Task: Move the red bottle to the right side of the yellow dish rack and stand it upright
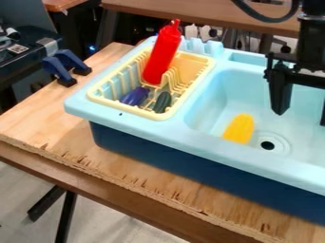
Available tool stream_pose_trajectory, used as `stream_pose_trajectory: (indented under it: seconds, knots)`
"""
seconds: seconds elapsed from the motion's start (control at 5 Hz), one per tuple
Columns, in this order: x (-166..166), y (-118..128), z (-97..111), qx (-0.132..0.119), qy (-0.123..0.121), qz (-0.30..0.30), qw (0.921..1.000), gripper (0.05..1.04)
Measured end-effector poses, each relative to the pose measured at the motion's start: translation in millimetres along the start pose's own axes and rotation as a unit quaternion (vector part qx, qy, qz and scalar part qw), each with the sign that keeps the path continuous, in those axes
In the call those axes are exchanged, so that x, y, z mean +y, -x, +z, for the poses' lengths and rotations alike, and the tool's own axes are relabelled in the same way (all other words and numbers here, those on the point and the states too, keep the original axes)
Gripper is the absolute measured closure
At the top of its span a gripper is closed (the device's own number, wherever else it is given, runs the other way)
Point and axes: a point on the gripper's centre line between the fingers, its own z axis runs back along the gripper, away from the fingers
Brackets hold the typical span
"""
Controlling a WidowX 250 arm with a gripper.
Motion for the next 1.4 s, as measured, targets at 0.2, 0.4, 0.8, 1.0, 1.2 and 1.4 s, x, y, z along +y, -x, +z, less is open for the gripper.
stream_pose_trajectory:
  seconds: [0.2,0.4,0.8,1.0,1.2,1.4]
  knots:
    - [3,1,-19,0.023,-0.005,0.003,0.9997,0.081]
    - [16,2,-17,-0.029,-0.013,-0.011,0.9994,0.081]
    - [28,16,28,-0.073,-0.066,-0.016,0.9951,0.081]
    - [28,33,79,-0.045,-0.112,0.015,0.9926,0.081]
    - [44,37,87,-0.034,-0.136,0.037,0.9894,0.081]
    - [63,41,111,-0.034,-0.149,0.069,0.9859,0.081]
